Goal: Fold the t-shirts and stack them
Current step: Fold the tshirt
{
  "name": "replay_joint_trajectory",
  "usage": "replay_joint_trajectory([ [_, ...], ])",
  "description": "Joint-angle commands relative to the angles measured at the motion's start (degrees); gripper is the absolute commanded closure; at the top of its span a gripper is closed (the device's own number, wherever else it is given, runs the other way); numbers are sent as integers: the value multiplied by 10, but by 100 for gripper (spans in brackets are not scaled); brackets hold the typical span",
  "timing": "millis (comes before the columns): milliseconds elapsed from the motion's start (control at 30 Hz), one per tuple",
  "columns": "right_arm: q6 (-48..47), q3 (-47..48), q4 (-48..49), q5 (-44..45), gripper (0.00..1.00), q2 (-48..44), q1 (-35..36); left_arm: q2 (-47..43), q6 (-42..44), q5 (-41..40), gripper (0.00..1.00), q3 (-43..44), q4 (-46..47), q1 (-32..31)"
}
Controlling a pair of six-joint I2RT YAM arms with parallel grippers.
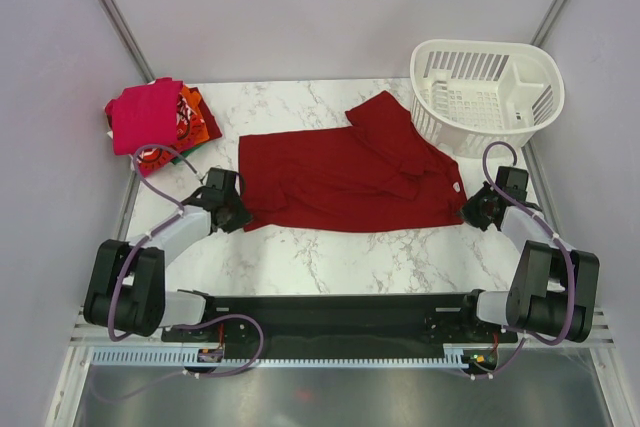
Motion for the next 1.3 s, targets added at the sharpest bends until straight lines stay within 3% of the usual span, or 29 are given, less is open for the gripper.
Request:
replay_joint_trajectory([
  [0, -8, 0, 17, -6, 100, 5, -1, 4, 9, -2, 67, 10, 21, -2],
  [33, -8, 0, 17, -7, 100, 5, -1, 0, 9, -1, 78, 9, 22, -2],
  [133, -8, 0, 17, -5, 100, 3, 0, -19, 13, 1, 98, 10, 21, -2],
  [267, -9, 2, 8, 6, 100, -7, 0, -62, 24, 4, 98, 35, -19, -2],
  [400, -1, 15, -24, 29, 100, -48, -3, -88, 56, -16, 98, 97, -132, 0],
  [600, 14, 24, -58, 52, 100, -102, -3, -91, 103, 22, 98, 162, -290, 6],
  [867, 45, 18, -106, 152, 100, -202, -12, -130, 82, 48, 98, 190, -360, 10],
  [1000, 56, 4, -111, 152, 100, -210, -42, -138, 93, 83, 98, 181, -385, 56],
  [1133, 60, 3, -114, 137, 100, -199, -55, -183, 85, 91, 97, 162, -412, 62],
  [1200, 60, 0, -115, 131, 100, -199, -55, -209, 78, 113, 94, 154, -429, 62],
  [1267, 53, -2, -116, 124, 100, -203, -55, -226, 78, 137, 83, 143, -443, 63],
])
